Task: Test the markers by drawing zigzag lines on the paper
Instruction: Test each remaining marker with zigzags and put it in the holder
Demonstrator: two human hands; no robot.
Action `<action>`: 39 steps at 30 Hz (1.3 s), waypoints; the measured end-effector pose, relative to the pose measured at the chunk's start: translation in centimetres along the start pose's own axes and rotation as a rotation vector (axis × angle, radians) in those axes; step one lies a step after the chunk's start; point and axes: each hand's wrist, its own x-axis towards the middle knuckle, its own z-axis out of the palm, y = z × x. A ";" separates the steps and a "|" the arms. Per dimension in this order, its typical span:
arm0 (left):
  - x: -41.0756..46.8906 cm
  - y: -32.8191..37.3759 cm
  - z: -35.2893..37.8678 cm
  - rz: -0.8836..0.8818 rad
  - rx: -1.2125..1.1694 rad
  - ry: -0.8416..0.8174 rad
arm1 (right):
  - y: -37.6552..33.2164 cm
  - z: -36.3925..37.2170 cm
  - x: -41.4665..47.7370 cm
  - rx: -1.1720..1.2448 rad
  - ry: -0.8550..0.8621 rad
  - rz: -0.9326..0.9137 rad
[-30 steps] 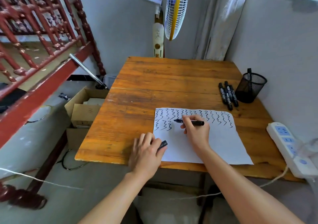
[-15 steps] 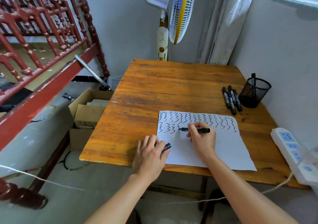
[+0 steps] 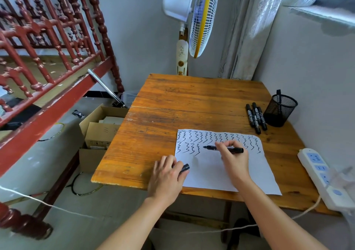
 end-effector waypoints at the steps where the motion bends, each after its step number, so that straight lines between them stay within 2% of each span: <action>1: 0.0 -0.1 -0.1 -0.004 -0.015 -0.007 | -0.8 -0.6 -0.2 0.016 0.003 0.016; 5: -0.1 0.3 -1.0 -0.045 -0.197 0.002 | -5.0 -2.5 -2.6 0.096 -0.021 0.061; 9: -0.9 3.5 -4.7 -0.024 -0.529 0.041 | -9.7 -4.6 -6.2 0.097 -0.028 -0.084; 12: -2.0 5.6 -7.3 0.048 -0.659 0.068 | -12.0 -5.2 -8.6 0.072 -0.069 -0.191; 19: -5.2 9.1 -11.4 0.149 -0.743 0.126 | -14.2 -6.5 -13.2 0.062 -0.143 -0.290; 23: -6.3 10.1 -12.6 0.184 -0.717 0.088 | -14.5 -7.3 -14.6 0.030 -0.251 -0.300; 25: -6.8 10.4 -13.2 0.194 -0.703 0.063 | -14.9 -7.9 -15.0 -0.028 -0.306 -0.294; 28: -7.4 10.6 -14.8 0.198 -0.710 0.020 | -15.5 -9.2 -15.0 -0.192 -0.301 -0.357; 32: -8.1 11.4 -16.9 0.184 -0.802 -0.109 | -16.3 -10.6 -15.0 -0.362 -0.355 -0.423; 35: -8.0 11.8 -18.0 0.026 -1.044 -0.311 | -16.1 -10.6 -15.1 -0.344 -0.342 -0.420; 37: -7.7 12.1 -18.3 0.055 -0.959 -0.310 | -15.6 -10.3 -15.1 -0.304 -0.291 -0.392; 39: -7.6 12.2 -17.7 0.158 -0.736 -0.202 | -15.2 -9.9 -14.8 -0.271 -0.249 -0.344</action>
